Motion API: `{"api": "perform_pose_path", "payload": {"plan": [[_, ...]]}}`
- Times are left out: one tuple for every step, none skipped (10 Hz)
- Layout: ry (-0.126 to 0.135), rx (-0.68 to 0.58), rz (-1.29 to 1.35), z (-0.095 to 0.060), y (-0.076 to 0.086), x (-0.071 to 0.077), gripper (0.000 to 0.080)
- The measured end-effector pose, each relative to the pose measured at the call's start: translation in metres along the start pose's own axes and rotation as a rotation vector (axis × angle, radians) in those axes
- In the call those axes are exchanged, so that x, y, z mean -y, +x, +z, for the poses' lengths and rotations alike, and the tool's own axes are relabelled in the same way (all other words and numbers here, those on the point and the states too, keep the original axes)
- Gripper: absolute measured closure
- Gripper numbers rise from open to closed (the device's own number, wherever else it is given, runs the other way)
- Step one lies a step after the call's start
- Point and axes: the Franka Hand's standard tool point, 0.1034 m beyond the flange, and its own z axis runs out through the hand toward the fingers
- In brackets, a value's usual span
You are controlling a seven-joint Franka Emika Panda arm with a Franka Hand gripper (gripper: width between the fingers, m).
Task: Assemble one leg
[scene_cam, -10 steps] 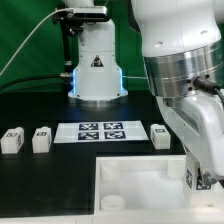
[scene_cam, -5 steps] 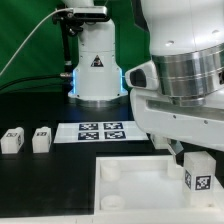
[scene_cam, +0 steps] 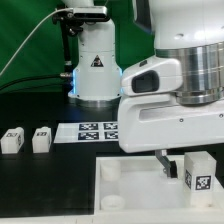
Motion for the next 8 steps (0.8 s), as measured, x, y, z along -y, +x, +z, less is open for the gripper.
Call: {"api": "perform_pose_path", "payload": {"plan": [[0.0,-0.006,-0.004,0.0004,0.0008,-0.0014,0.015],[-0.001,-0.005,0.032,0.0004,0.0008,-0.0012,0.026],[0.0,-0.006,0.042,0.0004,0.0008,-0.0014,0.0397],[-0.001,-0.005,0.137,0.0004,0.0007,-0.0027,0.0397],[-0.001,-0.006,0.23,0.0004,0.0007,-0.0042,0.0501],[-0.002,-0.006,0.336,0.0003,0.0008,-0.0053,0.0501],[-0.001,-0.006,0.399,0.0003,0.0008,-0.0058,0.0501],[0.003,-0.007,0.587,0.0,0.0012,-0.008,0.0501]]}}
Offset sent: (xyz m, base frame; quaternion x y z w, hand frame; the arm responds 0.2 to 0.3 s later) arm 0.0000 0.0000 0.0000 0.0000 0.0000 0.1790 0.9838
